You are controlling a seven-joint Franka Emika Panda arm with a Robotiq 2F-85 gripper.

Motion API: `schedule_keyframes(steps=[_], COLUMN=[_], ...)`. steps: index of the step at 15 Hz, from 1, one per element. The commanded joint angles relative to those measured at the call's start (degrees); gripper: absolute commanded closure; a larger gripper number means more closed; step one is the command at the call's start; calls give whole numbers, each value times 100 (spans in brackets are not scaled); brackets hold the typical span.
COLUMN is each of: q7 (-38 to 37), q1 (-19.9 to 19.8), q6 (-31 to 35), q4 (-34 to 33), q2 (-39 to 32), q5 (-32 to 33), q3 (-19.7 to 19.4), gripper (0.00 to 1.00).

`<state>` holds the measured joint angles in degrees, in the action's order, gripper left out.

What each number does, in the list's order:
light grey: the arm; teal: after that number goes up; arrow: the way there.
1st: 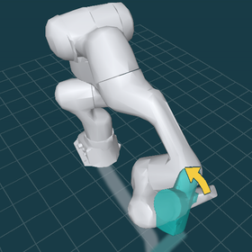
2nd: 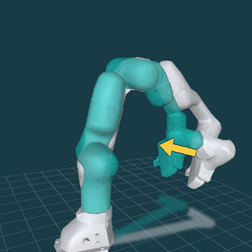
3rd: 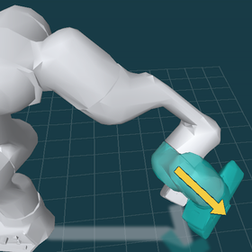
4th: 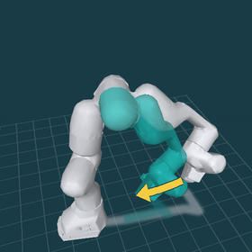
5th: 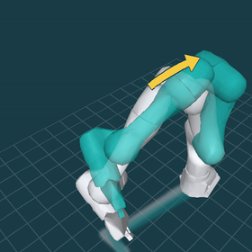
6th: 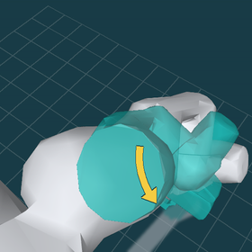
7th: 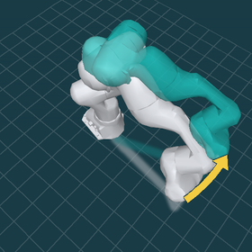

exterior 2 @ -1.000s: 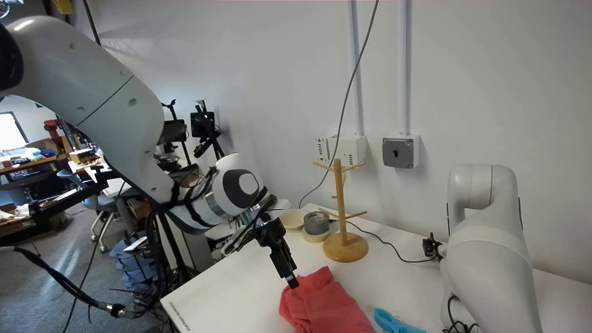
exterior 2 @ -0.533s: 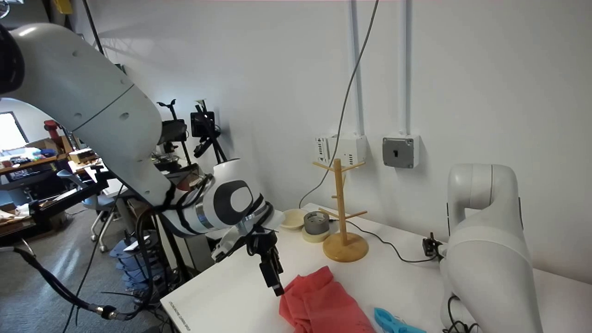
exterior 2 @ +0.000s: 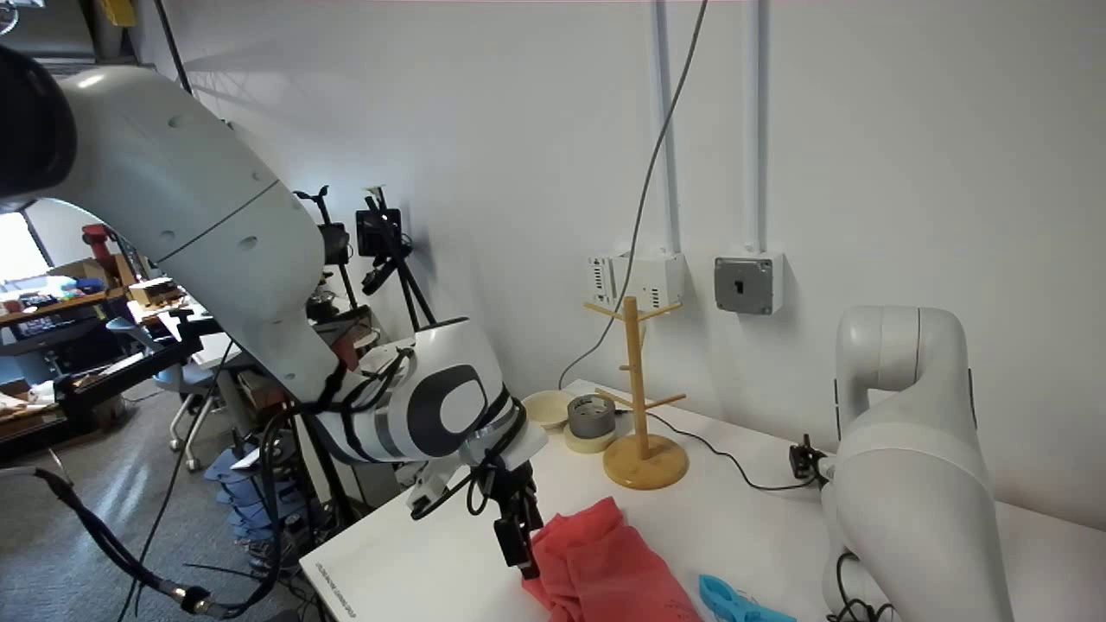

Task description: Fold the sweatshirt on the table then unfold it

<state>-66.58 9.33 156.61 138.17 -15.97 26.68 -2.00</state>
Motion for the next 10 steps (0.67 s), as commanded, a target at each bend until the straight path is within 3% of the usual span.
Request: schedule_keyframes(steps=[1, 8, 9, 10], q7=[-277, -420, -428, -433], q1=[89, 380, 464, 558], q6=[479, 1079, 1140, 1180], q4=[16, -148, -179, -204], q2=[-218, -683, -733, -764], q5=[-316, -720, -735, -746], q3=[-304, -834, -935, -1035], gripper=[0, 0, 1, 10])
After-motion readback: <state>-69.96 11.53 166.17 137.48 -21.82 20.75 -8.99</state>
